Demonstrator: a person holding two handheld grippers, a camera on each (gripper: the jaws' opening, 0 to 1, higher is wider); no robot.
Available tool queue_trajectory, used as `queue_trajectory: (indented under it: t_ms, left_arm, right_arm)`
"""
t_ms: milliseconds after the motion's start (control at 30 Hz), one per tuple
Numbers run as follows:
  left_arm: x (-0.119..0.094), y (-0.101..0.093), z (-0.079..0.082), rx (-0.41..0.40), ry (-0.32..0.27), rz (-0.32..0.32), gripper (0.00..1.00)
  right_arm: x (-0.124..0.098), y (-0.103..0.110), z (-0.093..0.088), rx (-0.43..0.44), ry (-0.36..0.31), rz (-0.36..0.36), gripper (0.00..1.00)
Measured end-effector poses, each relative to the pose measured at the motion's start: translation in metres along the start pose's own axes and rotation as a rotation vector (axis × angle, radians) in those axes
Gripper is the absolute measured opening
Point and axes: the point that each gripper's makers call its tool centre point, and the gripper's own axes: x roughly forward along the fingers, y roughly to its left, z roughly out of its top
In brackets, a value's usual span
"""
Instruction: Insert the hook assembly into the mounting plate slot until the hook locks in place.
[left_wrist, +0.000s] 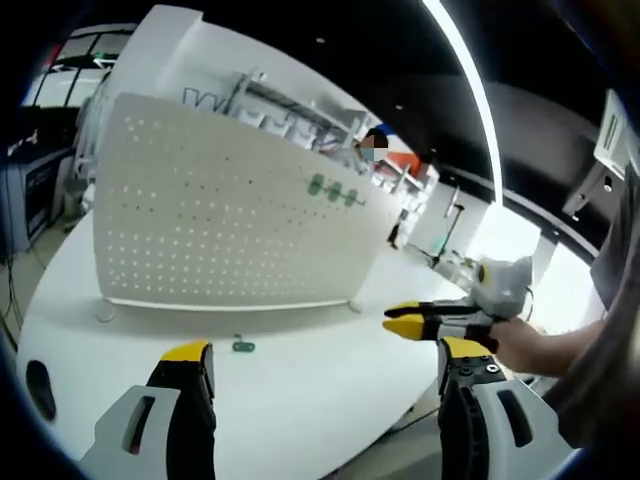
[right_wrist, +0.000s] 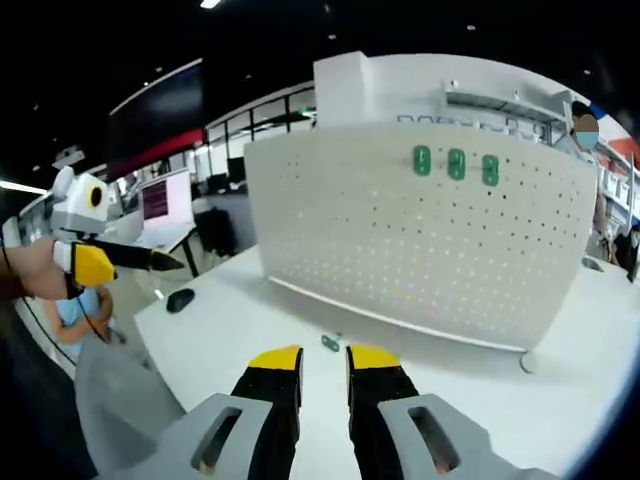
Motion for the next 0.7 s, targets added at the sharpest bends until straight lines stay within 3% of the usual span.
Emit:
queue_trajectory:
  t_ms: [367, 700]
  left_arm:
    - [0.013, 0.014, -0.024, -0.020, 0.047, 0.015, 0.93]
    - [0.052, 0.035, -0.042, -0.032, 0.109, 0.007, 0.90]
  right_arm:
    - [-0.016, 0.029, -0.021, 0.001, 0.041, 0.066, 0.15]
    - [-0.022, 0.036, -0.039, 0.019, 0.090, 0.099, 0.15]
